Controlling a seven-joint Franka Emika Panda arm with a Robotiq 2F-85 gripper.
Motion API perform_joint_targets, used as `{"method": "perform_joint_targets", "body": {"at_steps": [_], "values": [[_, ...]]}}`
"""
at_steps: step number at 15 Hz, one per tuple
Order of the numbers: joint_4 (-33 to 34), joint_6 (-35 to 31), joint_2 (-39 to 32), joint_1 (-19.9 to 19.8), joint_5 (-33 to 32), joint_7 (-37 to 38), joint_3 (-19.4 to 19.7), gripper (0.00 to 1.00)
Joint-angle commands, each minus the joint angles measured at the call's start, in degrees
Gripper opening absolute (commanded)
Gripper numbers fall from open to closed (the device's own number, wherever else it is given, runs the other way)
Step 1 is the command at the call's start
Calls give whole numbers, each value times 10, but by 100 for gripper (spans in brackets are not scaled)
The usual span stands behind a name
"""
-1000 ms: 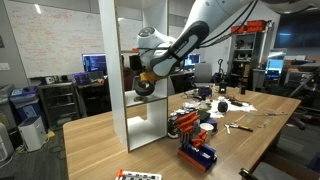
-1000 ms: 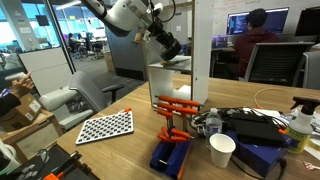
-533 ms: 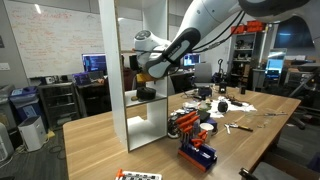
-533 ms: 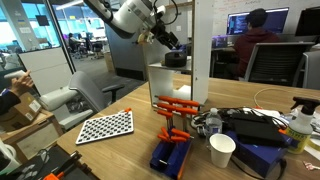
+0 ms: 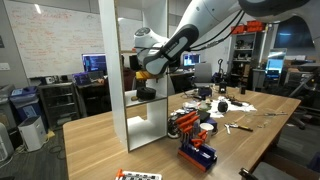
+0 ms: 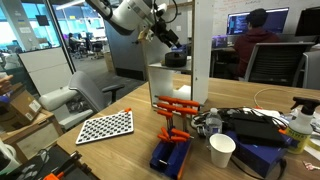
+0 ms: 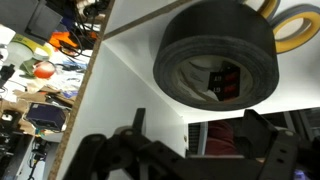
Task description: Put the black tape on the pair of scissors
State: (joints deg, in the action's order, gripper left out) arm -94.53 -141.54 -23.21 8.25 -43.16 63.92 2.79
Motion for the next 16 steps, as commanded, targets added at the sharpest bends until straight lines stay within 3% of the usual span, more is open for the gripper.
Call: {"method": "perform_joint_targets", "body": {"at_steps": [1,9,16], "values": [[-44,60,54,6,57,-25,-4,100],[-81,208,149,30,106,-34,-38,100],[-164,381,307,38,254,-64,-106,100]]}}
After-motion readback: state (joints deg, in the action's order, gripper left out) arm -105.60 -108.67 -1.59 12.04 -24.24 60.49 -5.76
